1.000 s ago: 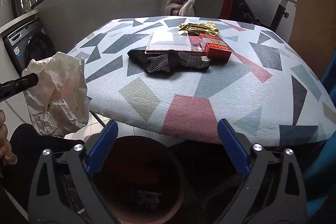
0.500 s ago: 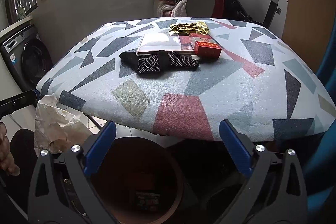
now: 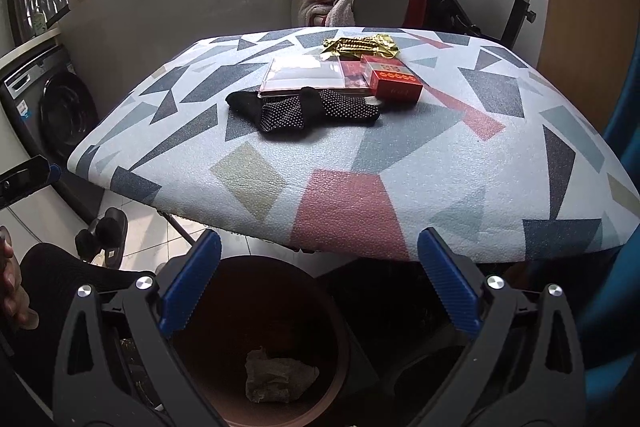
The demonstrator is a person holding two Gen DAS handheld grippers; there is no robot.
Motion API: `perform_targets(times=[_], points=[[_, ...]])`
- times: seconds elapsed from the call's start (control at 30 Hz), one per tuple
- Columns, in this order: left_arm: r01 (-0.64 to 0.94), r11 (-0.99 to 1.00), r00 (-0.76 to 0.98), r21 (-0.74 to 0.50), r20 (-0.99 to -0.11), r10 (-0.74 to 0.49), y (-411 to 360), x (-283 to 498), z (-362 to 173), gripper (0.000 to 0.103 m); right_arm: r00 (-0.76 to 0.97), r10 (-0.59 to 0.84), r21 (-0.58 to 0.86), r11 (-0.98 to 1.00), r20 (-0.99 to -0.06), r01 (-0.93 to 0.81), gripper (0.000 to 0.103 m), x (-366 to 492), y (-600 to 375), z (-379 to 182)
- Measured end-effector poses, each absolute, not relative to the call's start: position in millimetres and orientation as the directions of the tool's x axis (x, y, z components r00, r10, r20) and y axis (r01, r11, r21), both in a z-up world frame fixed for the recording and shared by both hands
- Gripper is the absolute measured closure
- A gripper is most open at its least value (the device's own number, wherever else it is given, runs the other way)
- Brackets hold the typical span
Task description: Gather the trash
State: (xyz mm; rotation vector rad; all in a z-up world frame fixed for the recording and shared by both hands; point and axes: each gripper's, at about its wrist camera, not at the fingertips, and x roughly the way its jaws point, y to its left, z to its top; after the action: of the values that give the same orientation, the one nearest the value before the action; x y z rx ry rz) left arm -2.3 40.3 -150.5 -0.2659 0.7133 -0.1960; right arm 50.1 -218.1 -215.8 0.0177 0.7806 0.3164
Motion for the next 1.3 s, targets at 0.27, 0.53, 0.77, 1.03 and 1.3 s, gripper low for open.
perform_targets(times=[0.27,0.53,0.77,1.03,1.3], points=[[0.056,0.949,0.728,-0.310,-0.638,-0.251,44.8,-0.2,-158.4,0.006,0.666,0.265,0.119,0.959,-0.697,-0.258,0.006,51.9,-219.0,-220.1],[0.038,0.949,0.714,-0.312,-0.656,-0.244,46.4,3.7,-166.4,0.006,0.681,0.218,0.073,0.969,-0.699,-0.236,0.006,59.4,-223.1,-222.2],[0.015,0.948,0.703,-0.318,-0.671,-0.236,49.3,10.7,-173.4,0.006,0.677,0.244,0.079,0.961,-0.695,-0.265,0.006,98.0,-237.7,-208.0],[0.005,0.952,0.703,-0.307,-0.675,-0.221,57.1,29.7,-174.2,0.006,0.637,0.267,0.169,0.963,-0.723,-0.211,0.006,201.1,-261.1,-190.7],[0.018,0.953,0.713,-0.303,-0.664,-0.225,69.0,61.4,-166.8,0.006,0.617,0.252,0.175,0.967,-0.746,-0.183,0.006,287.0,-260.7,-208.4]])
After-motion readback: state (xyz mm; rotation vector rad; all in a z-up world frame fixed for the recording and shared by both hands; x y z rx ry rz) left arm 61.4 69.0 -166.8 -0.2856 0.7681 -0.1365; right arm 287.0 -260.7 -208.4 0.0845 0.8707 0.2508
